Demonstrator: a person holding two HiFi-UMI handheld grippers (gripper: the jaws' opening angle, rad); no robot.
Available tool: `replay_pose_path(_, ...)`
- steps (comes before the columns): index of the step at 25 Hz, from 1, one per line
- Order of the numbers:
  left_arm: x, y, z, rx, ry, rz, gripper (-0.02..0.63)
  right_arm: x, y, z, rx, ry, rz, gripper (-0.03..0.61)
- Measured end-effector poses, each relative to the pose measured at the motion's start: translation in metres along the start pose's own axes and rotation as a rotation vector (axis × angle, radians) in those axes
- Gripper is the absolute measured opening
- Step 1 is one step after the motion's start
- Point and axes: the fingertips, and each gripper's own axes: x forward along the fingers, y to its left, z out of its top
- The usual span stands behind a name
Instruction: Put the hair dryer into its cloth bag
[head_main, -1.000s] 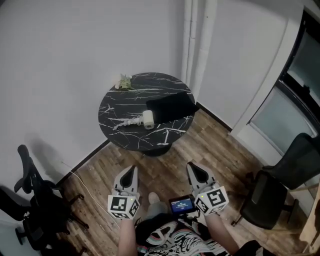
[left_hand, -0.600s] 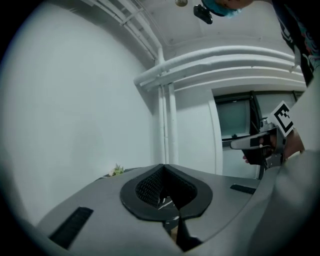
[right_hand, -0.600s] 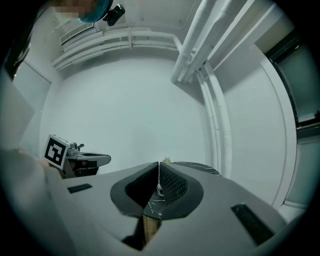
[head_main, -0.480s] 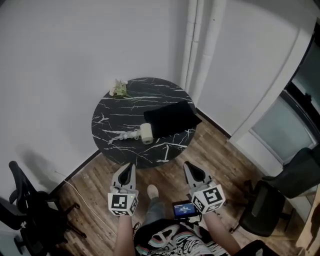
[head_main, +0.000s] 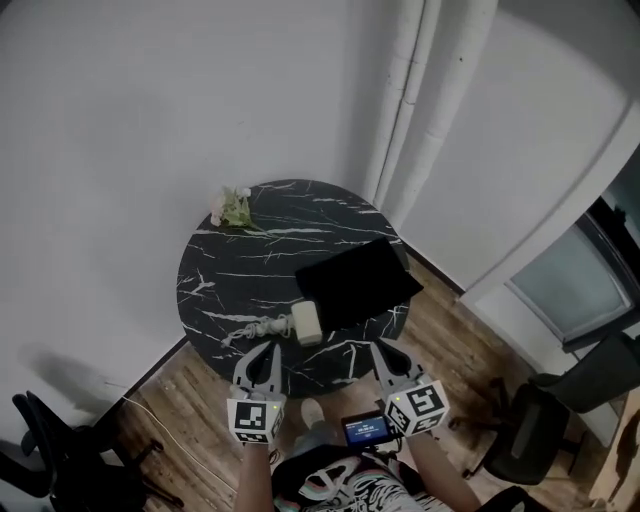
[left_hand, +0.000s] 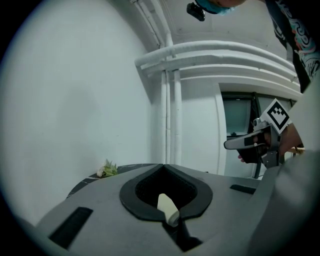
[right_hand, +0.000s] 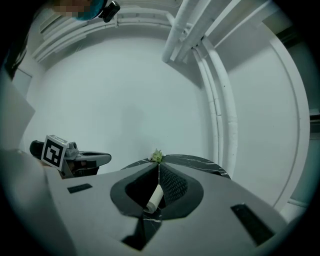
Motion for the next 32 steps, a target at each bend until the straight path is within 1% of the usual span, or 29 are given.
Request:
replay_pose_path(4,0.033,0.028,-0.018,-0.005,0.032,-0.035,0.004,0.043,-0.011,-0.005,0.013,0.035,-0.029,0.020)
replay_pose_path(9,0.059,0.047,-0.034,-0.021,0.070,-0.066,0.005,0.077,-0.021,-0.011,0.028,0.072,-0.059,0.020)
replay_pose_path(15,0.074,0.052,-0.051,0.043,0.118,-0.137,0.005,0.100,-0.024,-0.022,0.028,0.120,-0.055,0.020)
replay_pose_path(18,0.084,0.056,-0.068,0.092,0.170,-0.177,0.013,0.112,-0.027,-0.030,0.019,0.148,-0.043,0.020)
replay_pose_path(21,0.098,0.059,-0.088,0.101,0.234,-0.226,0.120,0.125,-0.033,-0.037,0.010,0.173,-0.030,0.021)
replay_pose_path(25,0.108,0.057,-0.116,0.134,0.336,-0.296,0.177,0.137,-0.037,-0.051,0.004,0.220,-0.008,0.021)
replay_pose_path(28,0.114,0.050,-0.140,0.191,0.414,-0.375,0.249,0.151,-0.043,-0.060,0.005,0.231,-0.006,0.021)
replay_pose_path(32,0.121,0.046,-0.168,0.257,0.527,-0.463,0.290,0.170,-0.047,-0.073,0.013,0.245,0.016,0.021)
